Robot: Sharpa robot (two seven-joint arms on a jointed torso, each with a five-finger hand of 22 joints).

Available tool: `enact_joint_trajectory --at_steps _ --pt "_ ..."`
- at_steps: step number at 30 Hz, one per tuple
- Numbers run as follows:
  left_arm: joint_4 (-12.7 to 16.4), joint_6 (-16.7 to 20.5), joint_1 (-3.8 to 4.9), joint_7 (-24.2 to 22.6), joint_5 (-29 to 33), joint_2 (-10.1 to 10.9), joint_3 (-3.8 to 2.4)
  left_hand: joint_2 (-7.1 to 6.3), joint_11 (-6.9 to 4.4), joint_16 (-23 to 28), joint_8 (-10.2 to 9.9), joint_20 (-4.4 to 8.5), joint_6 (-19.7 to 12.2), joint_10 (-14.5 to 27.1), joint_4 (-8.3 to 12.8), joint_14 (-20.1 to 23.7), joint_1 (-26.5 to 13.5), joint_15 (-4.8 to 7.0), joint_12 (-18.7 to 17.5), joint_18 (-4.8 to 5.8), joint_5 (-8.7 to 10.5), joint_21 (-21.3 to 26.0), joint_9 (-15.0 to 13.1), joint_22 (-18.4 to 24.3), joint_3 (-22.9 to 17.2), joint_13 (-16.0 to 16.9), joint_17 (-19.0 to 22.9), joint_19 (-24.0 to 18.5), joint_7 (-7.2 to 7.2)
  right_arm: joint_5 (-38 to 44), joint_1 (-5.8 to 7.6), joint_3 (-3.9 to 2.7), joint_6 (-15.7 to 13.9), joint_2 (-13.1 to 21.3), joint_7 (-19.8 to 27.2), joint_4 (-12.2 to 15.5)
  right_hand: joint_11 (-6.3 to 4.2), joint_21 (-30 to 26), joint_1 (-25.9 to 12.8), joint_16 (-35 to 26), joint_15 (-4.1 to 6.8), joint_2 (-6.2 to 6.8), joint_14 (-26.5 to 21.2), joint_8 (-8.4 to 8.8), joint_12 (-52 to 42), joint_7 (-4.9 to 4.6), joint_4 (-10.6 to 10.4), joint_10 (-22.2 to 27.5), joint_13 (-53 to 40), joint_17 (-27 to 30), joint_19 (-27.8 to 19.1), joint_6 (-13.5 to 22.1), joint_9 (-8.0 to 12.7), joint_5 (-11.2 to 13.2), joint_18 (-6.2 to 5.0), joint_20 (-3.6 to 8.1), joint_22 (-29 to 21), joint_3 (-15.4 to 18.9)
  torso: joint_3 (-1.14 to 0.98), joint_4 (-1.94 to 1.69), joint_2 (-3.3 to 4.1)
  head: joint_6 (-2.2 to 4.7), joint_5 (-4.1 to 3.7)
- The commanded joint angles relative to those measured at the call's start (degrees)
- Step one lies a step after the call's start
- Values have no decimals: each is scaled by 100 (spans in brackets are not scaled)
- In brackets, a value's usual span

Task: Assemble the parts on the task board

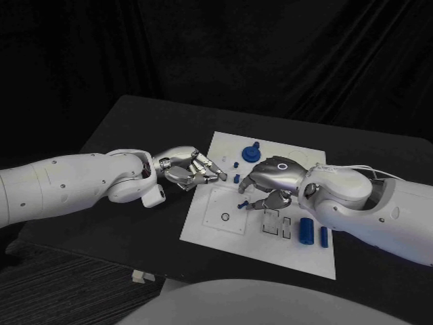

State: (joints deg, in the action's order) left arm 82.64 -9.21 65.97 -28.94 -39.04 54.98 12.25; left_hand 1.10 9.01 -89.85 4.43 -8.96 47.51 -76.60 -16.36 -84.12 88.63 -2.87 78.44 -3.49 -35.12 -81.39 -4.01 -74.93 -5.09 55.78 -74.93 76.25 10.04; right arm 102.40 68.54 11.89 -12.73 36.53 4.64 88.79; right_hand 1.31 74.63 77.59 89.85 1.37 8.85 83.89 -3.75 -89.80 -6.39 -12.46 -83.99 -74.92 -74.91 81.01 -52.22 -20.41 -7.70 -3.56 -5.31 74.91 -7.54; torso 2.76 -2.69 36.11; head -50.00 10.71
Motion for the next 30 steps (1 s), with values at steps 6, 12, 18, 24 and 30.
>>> enact_joint_trajectory --at_steps 6,12,18,24,30 --pt "-14 -27 -7 -89 14 -39 -4 -20 -362 -15 -7 -3 50 -1340 4 -588 15 0 1156 11 -42 32 -7 -773 -51 3422 -1507 -42 1 66 -39 -2 428 130 -241 -4 48 -32 264 15 -36 24 611 -28 -20 -1 -8 -601 -1508 -1509 -23 246 144 -990 4 -1 1048 -54 -2 -5 1 0 -54" --pt "-14 -30 -7 -90 14 -44 -4 -19 -363 -15 -11 -5 47 -1340 6 -588 18 0 1156 10 -43 35 -6 -772 -57 3422 -1507 -46 0 66 -74 -2 438 123 -214 -74 -29 -12 339 15 23 22 611 -195 -20 93 75 -601 -1508 -1509 -28 288 6 -1690 4 45 1050 -117 5 4 7 0 -48" --pt "-19 -32 -8 -97 14 -53 -4 -18 -365 -15 -18 -7 43 -1340 11 -588 27 0 1156 8 -47 41 -4 -769 -69 3422 -1507 -53 -1 67 -145 -2 382 83 -184 -164 -46 9 398 15 43 27 611 -395 -20 107 166 -601 -1508 -1509 -25 353 -145 -2076 8 67 1054 -197 4 4 1 0 -35" --pt "-20 -33 -8 -100 14 -56 -4 -18 -366 -15 -21 -8 41 -1340 14 -588 31 0 1156 6 -50 46 -3 -766 -74 3422 -1507 -60 -2 67 -227 -2 215 36 -149 -240 -64 62 353 15 54 -4 611 -839 -20 117 233 -601 -1508 -1509 -1 681 -507 -2014 16 90 1064 -211 -3 -7 3 0 -44" --pt "-16 -34 -8 -97 14 -55 -4 -18 -366 -15 -21 -8 41 -1340 14 -588 31 0 1156 6 -50 46 -3 -766 -74 3422 -1507 -60 -2 67 -287 -2 -92 -7 -103 -296 -59 99 327 15 62 -37 611 -1301 -20 113 280 -601 -1508 -1509 18 898 -841 -1957 24 89 1072 -229 -1 -8 7 0 -43"
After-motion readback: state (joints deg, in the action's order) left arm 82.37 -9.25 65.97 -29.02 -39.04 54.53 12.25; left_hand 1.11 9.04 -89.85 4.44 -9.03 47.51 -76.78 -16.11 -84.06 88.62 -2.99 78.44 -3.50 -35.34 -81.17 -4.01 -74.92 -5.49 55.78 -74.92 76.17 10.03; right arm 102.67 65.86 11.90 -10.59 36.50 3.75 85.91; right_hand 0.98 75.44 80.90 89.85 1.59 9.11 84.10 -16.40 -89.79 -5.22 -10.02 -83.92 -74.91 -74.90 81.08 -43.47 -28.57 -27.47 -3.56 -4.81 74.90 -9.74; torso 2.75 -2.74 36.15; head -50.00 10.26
